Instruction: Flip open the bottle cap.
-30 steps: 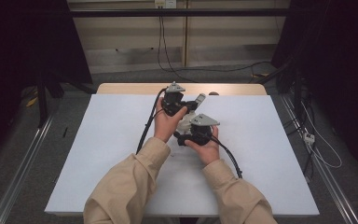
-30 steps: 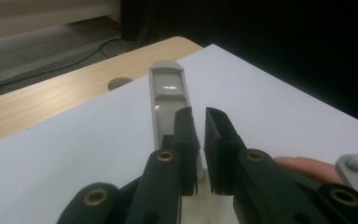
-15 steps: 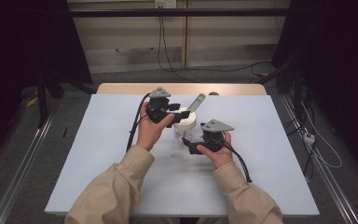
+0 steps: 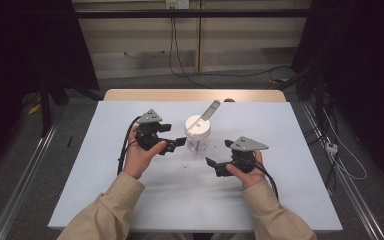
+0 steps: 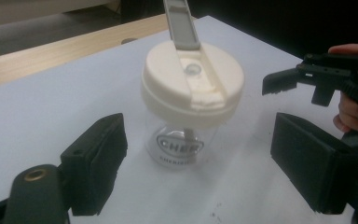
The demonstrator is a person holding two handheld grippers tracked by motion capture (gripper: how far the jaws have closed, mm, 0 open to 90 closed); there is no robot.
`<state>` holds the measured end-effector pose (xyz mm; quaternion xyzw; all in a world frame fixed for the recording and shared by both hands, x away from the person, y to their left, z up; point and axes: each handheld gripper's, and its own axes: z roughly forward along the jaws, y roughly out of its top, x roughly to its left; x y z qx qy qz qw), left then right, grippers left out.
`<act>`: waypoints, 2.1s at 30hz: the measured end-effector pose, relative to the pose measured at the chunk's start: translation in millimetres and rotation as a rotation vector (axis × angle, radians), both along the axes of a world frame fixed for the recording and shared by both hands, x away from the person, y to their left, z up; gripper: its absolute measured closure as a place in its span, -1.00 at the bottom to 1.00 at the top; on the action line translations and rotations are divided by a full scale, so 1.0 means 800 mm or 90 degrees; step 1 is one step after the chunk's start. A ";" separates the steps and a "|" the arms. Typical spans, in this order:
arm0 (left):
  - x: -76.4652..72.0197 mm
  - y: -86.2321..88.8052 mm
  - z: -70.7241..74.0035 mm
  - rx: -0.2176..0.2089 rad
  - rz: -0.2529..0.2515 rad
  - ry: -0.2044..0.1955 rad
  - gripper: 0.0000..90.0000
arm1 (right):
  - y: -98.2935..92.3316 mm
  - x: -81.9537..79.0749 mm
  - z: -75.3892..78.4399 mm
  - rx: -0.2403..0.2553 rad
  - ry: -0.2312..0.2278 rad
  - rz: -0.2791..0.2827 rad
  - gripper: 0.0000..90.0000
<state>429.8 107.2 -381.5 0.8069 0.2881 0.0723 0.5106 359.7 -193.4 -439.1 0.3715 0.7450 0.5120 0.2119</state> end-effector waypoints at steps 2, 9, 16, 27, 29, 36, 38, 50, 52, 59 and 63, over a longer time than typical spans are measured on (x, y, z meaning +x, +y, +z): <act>-0.004 0.008 -0.003 0.006 0.004 -0.001 -0.61 | -0.003 -0.003 0.001 0.000 0.001 -0.002 -0.90; -0.015 0.041 -0.021 0.002 0.019 0.018 -0.68 | -0.014 -0.015 -0.001 0.001 0.001 -0.003 -0.90; -0.025 0.069 -0.034 0.006 0.032 0.025 -0.71 | -0.021 -0.025 -0.001 0.004 0.003 -0.001 -0.90; -0.044 0.104 -0.045 0.006 0.043 0.027 -0.73 | -0.032 -0.037 -0.007 -0.004 0.003 -0.001 -0.89; -0.047 0.109 -0.046 0.006 0.041 0.027 -0.73 | -0.035 -0.040 -0.008 -0.006 -0.002 0.000 -0.89; -0.056 0.122 -0.050 0.001 0.041 0.028 -0.74 | -0.050 -0.052 -0.009 -0.003 -0.001 -0.006 -0.89; -0.059 0.125 -0.050 0.005 0.040 0.026 -0.76 | -0.055 -0.056 -0.011 -0.005 0.000 -0.007 -0.89; -0.070 0.150 -0.058 0.002 0.057 0.025 -0.78 | -0.078 -0.071 -0.012 0.000 -0.002 -0.026 -0.89; -0.072 0.154 -0.059 0.003 0.060 0.024 -0.78 | -0.081 -0.073 -0.013 -0.002 -0.002 -0.029 -0.89; -0.077 0.162 -0.062 0.002 0.066 0.025 -0.78 | -0.091 -0.079 -0.014 -0.003 -0.003 -0.037 -0.89; -0.080 0.165 -0.064 0.003 0.067 0.027 -0.78 | -0.095 -0.082 -0.015 -0.002 -0.002 -0.041 -0.89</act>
